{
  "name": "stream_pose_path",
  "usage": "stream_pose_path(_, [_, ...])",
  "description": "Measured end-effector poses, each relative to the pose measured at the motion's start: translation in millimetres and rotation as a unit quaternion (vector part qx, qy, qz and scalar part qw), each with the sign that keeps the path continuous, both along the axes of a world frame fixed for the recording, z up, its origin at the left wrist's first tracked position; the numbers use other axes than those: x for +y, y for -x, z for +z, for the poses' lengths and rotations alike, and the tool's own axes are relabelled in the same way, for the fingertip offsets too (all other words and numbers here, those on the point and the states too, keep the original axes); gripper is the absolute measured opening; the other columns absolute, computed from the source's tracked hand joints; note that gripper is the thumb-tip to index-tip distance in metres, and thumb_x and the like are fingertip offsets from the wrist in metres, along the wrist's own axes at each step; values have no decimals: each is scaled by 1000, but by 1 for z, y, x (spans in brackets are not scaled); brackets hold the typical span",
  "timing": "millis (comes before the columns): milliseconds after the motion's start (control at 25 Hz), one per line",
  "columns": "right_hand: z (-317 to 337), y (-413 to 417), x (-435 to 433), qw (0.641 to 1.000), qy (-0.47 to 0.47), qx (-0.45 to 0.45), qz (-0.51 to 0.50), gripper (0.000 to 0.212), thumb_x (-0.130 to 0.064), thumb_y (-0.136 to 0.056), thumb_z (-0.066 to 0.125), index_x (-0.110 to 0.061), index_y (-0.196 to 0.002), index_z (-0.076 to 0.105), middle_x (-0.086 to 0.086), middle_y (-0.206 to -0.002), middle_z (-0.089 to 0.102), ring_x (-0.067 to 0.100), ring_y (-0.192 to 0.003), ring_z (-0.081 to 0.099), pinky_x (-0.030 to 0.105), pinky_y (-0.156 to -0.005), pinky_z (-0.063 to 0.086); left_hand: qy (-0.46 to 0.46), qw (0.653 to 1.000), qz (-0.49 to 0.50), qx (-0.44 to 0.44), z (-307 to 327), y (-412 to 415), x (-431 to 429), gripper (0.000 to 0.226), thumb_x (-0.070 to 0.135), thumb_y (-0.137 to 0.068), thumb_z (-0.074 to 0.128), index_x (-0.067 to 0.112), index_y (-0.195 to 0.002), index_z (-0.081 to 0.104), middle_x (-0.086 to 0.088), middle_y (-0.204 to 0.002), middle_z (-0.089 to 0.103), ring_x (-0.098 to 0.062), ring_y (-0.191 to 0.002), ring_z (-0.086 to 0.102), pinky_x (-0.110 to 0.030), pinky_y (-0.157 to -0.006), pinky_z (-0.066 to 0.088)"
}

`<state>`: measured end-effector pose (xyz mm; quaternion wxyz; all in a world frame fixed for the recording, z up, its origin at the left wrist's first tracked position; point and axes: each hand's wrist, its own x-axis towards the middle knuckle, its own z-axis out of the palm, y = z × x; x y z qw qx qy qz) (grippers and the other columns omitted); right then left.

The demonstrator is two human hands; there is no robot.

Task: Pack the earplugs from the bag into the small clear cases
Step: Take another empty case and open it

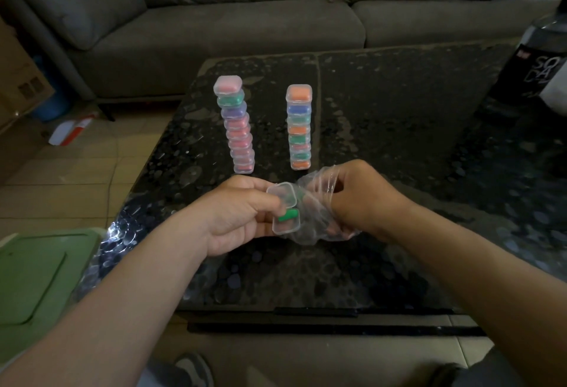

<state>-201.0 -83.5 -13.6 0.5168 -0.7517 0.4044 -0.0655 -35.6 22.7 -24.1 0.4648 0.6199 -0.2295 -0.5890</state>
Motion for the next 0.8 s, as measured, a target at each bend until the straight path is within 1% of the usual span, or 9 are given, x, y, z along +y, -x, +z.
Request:
stream_pose_path(160, [-6,-1,-4,1000,8,-1,-3,21,-18,-86,78,-30,-104,75,0,-87,76,13,-69,76,34,-58,63,7,1000,-12,16,3,2,0,22,-15,-89,58,-5,-102,72,-17,-97,76,-22,-85,75,-32,-71,62])
stream_pose_path(360, [-12,0,-7,999,29,-12,-2,25,-21,-87,77,-33,-109,74,-4,-91,74,11,-72,75,27,-55,61,13,1000,-15,20,4,4,0,22,-17,-89,57,-2,-95,72,-15,-89,76,-20,-79,75,-29,-64,59])
stream_pose_path(480, [-13,-2,-6,999,48,-4,3,25,-22,-89,76,-32,-112,73,-2,-93,73,13,-69,74,26,-53,59,11,1000,-16,15,4,4,0,25,-17,-89,56,-4,-104,72,-17,-93,76,-22,-83,75,-29,-66,59])
stream_pose_path(600, [-12,-2,-5,998,67,-10,-3,18,-24,-90,74,-29,-107,73,-1,-92,72,13,-71,74,28,-56,61,7,1000,-10,4,2,4,0,30,-17,-89,57,-6,-114,70,-18,-99,76,-24,-88,75,-32,-70,60])
stream_pose_path(720, [-12,-1,-5,997,81,-14,5,12,-26,-89,75,-28,-100,74,-2,-89,72,12,-72,73,27,-57,61,7,1000,-7,2,1,4,0,31,-16,-89,58,-6,-116,69,-19,-102,75,-25,-90,75,-35,-73,61])
stream_pose_path(800, [-14,-1,-4,997,80,-11,12,13,-28,-87,77,-29,-100,74,-3,-88,72,12,-71,73,29,-57,61,9,1000,-9,0,1,4,0,29,-16,-90,58,-7,-115,70,-19,-102,75,-25,-91,74,-36,-77,62])
